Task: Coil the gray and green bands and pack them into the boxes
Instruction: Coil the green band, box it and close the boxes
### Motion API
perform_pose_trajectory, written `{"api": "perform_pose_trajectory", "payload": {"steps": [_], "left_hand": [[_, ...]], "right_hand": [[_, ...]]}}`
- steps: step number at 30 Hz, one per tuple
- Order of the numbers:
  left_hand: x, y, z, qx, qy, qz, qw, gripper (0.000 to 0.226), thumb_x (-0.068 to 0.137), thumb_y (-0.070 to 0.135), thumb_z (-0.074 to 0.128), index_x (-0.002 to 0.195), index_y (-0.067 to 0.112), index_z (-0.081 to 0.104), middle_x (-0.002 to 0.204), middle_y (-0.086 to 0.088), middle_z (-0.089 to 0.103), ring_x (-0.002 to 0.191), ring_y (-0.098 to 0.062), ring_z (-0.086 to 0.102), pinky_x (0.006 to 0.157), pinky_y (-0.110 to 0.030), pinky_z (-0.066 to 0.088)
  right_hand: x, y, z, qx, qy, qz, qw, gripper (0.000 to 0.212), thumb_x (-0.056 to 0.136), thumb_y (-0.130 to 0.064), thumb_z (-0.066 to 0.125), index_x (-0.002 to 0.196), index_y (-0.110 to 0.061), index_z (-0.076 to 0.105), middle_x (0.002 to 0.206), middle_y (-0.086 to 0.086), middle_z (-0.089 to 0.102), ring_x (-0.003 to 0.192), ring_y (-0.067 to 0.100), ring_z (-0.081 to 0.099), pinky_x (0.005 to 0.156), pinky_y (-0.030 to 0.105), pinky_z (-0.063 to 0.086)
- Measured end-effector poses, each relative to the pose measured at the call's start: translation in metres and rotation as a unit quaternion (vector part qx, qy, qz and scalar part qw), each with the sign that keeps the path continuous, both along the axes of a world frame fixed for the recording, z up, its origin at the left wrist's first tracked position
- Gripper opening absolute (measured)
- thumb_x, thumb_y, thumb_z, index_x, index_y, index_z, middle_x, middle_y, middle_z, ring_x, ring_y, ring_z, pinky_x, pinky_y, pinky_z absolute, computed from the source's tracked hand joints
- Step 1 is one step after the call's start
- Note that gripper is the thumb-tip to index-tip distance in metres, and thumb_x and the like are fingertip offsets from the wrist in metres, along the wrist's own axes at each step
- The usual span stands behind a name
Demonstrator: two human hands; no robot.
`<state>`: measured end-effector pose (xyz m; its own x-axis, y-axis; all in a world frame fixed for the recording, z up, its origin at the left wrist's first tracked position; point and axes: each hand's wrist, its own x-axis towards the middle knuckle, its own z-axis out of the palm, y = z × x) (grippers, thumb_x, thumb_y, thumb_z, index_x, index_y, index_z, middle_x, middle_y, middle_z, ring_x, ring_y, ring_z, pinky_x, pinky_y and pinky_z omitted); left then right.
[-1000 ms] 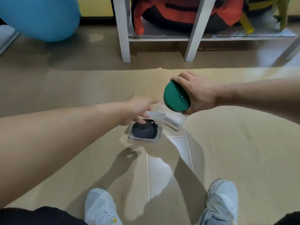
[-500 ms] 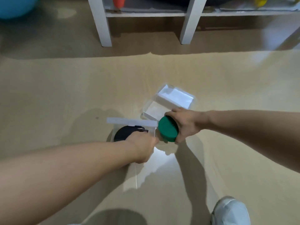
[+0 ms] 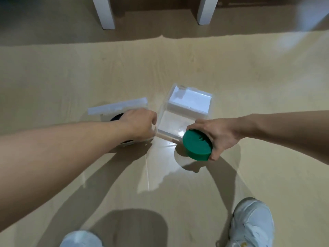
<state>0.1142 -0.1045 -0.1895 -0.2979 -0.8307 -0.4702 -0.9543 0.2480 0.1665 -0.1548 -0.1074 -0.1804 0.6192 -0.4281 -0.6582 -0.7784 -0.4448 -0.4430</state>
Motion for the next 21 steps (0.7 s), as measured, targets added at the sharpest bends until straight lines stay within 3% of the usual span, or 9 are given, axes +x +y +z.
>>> {"api": "perform_pose_trajectory", "payload": {"steps": [2,5,8,11,14,21], "left_hand": [[-0.006,0.001,-0.003,-0.043,0.041,0.019,0.998,0.038,0.089,0.047,0.066,0.121,0.029,0.054,0.095,0.007,0.061,0.091,-0.021,0.06,0.072,-0.035,0.04],[-0.022,0.013,-0.008,0.003,0.029,-0.037,0.999,0.041,0.092,0.042,0.064,0.13,0.029,0.055,0.108,0.005,0.063,0.098,-0.022,0.06,0.074,-0.034,0.041],[-0.034,0.032,-0.019,0.049,0.008,-0.094,0.994,0.011,0.095,0.022,0.06,0.105,0.025,0.062,0.108,0.001,0.064,0.093,-0.021,0.06,0.073,-0.033,0.047],[-0.037,0.048,-0.03,0.083,0.031,-0.122,0.989,0.031,0.096,0.004,0.056,0.12,0.02,0.067,0.116,-0.006,0.067,0.101,-0.028,0.064,0.086,-0.042,0.054],[-0.037,0.059,-0.037,0.057,0.065,-0.111,0.99,0.038,0.098,0.001,0.052,0.127,0.019,0.068,0.118,-0.01,0.068,0.103,-0.03,0.065,0.084,-0.037,0.05],[-0.04,0.059,-0.034,0.076,0.093,-0.072,0.99,0.046,0.091,-0.006,0.052,0.121,0.018,0.076,0.105,-0.015,0.072,0.09,-0.035,0.066,0.079,-0.043,0.055]], "right_hand": [[-0.005,0.007,0.0,-0.003,0.013,0.036,0.999,0.096,0.057,-0.045,0.09,0.138,-0.027,0.041,0.118,-0.009,0.043,0.108,0.014,0.051,0.094,0.028,0.052],[-0.007,0.012,0.003,-0.006,0.021,0.048,0.999,0.098,0.056,-0.05,0.088,0.139,-0.026,0.042,0.12,-0.006,0.046,0.111,0.015,0.048,0.098,0.032,0.051],[-0.006,0.016,0.009,-0.022,-0.012,-0.022,0.999,0.093,0.056,-0.05,0.089,0.135,-0.024,0.046,0.116,-0.005,0.048,0.112,0.016,0.045,0.099,0.037,0.049],[-0.008,0.02,0.006,-0.118,-0.056,-0.105,0.986,0.103,0.059,-0.053,0.089,0.143,-0.023,0.038,0.12,-0.003,0.047,0.116,0.018,0.041,0.099,0.033,0.044],[-0.005,0.027,-0.004,-0.213,-0.029,-0.093,0.972,0.113,0.057,-0.064,0.083,0.147,-0.019,0.032,0.127,0.002,0.047,0.118,0.023,0.042,0.101,0.033,0.041],[0.013,0.026,-0.02,-0.239,-0.012,-0.059,0.969,0.12,0.054,-0.07,0.083,0.146,-0.01,0.034,0.13,0.007,0.043,0.116,0.026,0.043,0.102,0.034,0.04]]}}
